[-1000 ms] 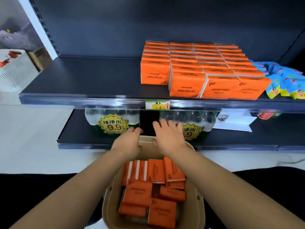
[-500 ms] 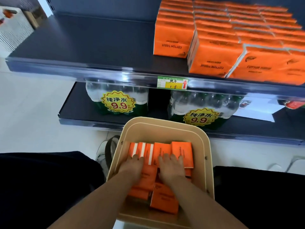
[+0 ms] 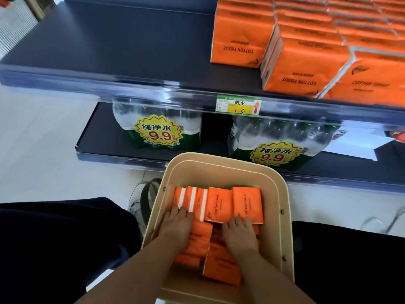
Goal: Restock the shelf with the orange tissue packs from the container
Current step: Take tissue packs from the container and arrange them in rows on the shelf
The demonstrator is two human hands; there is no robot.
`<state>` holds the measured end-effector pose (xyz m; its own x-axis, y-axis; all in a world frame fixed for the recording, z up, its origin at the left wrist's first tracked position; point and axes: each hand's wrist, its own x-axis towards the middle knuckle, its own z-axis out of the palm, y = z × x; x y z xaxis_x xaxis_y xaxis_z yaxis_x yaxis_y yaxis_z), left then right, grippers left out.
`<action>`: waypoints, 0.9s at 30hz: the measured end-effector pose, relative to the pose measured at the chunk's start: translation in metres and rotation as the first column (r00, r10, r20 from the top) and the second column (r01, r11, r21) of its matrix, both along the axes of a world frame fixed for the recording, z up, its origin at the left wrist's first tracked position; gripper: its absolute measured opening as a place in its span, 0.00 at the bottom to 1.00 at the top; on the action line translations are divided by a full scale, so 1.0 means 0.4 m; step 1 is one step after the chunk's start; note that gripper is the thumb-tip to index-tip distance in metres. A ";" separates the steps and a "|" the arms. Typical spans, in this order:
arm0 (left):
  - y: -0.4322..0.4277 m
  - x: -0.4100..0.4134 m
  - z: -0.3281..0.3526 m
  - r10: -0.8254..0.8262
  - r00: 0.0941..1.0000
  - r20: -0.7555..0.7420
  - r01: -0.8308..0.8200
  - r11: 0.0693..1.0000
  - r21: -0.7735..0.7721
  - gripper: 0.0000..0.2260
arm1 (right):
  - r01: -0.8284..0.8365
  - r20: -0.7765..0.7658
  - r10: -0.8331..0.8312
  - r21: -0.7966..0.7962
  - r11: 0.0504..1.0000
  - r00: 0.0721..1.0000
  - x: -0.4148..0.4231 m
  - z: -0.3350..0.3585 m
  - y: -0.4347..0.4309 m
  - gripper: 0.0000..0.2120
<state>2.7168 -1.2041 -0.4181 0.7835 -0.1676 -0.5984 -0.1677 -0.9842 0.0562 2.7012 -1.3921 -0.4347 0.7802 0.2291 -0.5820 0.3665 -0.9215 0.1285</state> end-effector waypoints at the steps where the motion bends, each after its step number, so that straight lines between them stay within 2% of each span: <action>1: 0.000 -0.002 0.002 0.007 1.000 0.000 -0.007 1.000 -0.004 0.30 | -0.002 0.029 0.003 -0.012 1.000 1.000 -0.003 -0.005 -0.004 0.14; 2: 0.000 -0.003 0.005 0.017 1.000 0.002 -0.017 1.000 -0.010 0.31 | -0.026 0.071 0.028 -0.034 0.999 0.997 -0.005 -0.010 -0.012 0.16; 6: -0.002 -0.002 0.015 0.062 0.998 -0.029 -0.064 0.997 -0.050 0.29 | -0.074 -0.006 0.074 -0.106 0.992 0.997 0.000 0.005 -0.016 0.17; 9: 0.002 -0.002 0.013 0.068 0.997 -0.049 -0.071 0.995 -0.066 0.29 | -0.064 -0.014 0.063 -0.062 0.996 0.998 0.006 0.012 -0.009 0.17; 12: 0.011 0.007 0.022 0.044 0.989 -0.138 -0.057 0.994 -0.090 0.27 | -0.015 -0.019 0.015 0.010 1.000 1.000 0.004 0.028 -0.005 0.17; 16: 0.023 0.057 0.068 0.040 0.972 -0.234 -0.079 0.984 -0.162 0.20 | 0.080 -0.107 -0.071 0.086 0.993 0.992 -0.003 0.052 -0.006 0.21; 19: 0.026 0.103 0.122 0.033 0.961 -0.275 -0.085 0.980 -0.178 0.21 | 0.159 -0.156 -0.136 0.141 0.977 0.978 0.005 0.080 -0.008 0.24; 23: 0.029 0.150 0.228 0.000 0.972 -0.236 -0.045 0.982 -0.183 0.18 | 0.182 -0.147 -0.154 0.204 0.962 0.977 0.028 0.133 -0.002 0.26; 27: 0.032 0.199 0.372 -0.055 0.972 -0.227 0.019 0.988 -0.156 0.20 | 0.161 -0.118 -0.135 0.250 0.955 0.984 0.037 0.182 0.001 0.31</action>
